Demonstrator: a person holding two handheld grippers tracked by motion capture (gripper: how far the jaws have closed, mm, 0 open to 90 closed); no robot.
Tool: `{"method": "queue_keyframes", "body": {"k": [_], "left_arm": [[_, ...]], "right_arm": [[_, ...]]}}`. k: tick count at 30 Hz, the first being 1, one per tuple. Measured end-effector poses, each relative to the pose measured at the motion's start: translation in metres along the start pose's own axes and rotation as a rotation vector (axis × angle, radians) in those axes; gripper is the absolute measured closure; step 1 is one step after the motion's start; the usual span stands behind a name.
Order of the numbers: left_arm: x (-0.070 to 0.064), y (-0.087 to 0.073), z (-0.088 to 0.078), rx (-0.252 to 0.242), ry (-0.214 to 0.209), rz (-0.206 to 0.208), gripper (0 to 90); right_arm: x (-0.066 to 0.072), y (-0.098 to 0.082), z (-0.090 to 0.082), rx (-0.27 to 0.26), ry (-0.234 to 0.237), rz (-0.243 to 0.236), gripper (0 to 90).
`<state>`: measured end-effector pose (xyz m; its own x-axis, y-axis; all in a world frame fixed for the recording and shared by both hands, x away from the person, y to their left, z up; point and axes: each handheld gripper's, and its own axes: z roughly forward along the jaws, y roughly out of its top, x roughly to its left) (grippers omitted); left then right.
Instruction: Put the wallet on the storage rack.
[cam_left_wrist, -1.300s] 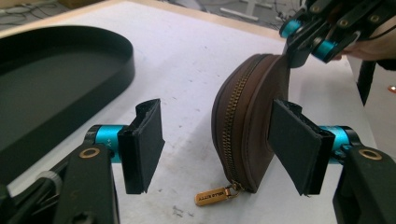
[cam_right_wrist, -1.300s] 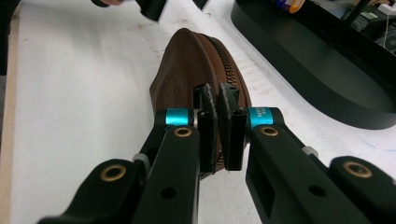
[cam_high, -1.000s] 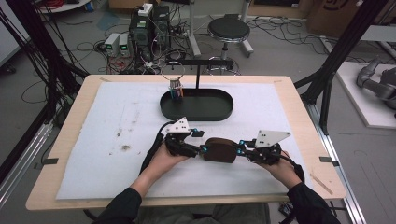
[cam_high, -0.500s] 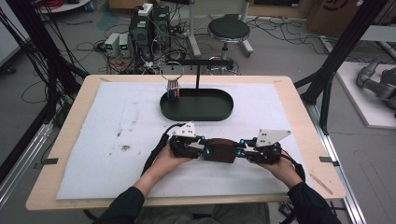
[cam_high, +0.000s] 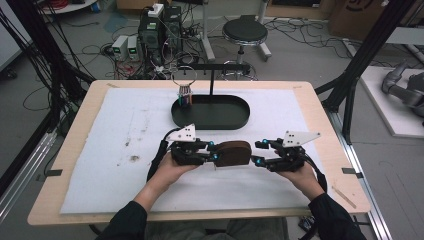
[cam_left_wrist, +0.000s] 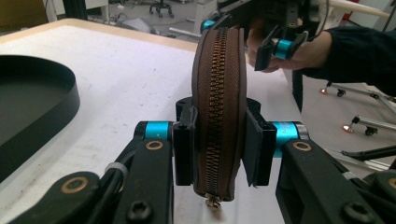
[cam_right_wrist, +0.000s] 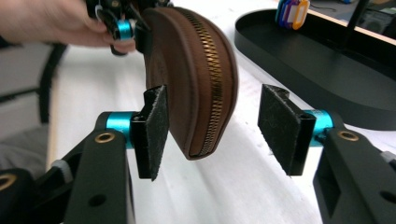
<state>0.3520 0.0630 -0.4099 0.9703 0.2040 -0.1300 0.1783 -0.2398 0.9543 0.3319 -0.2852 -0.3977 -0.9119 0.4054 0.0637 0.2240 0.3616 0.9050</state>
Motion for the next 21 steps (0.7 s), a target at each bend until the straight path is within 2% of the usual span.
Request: {"method": "queue_keyframes", "body": {"k": [1, 4, 9, 12, 14, 21], "left_arm": [[-0.002, 0.002, -0.001, 0.002, 0.001, 0.007, 68.8], [-0.005, 0.005, -0.004, -0.005, -0.011, 0.018, 68.7], [-0.010, 0.009, -0.006, -0.003, -0.028, 0.034, 68.6], [-0.012, 0.010, -0.006, 0.000, -0.032, 0.037, 68.4], [-0.012, 0.010, -0.007, 0.004, -0.031, 0.044, 68.1], [-0.012, 0.010, -0.009, 0.002, -0.017, 0.034, 64.0]], "right_arm": [[0.000, 0.001, 0.000, -0.011, 0.018, 0.026, 41.6], [0.000, 0.002, 0.003, -0.030, 0.067, 0.047, 41.1], [0.006, 0.005, 0.011, -0.017, 0.104, 0.030, 45.4], [0.008, 0.006, 0.014, -0.012, 0.122, 0.016, 54.0], [0.008, 0.006, 0.014, -0.009, 0.137, 0.006, 60.0], [0.007, 0.006, 0.015, -0.015, 0.170, 0.002, 67.3]]}}
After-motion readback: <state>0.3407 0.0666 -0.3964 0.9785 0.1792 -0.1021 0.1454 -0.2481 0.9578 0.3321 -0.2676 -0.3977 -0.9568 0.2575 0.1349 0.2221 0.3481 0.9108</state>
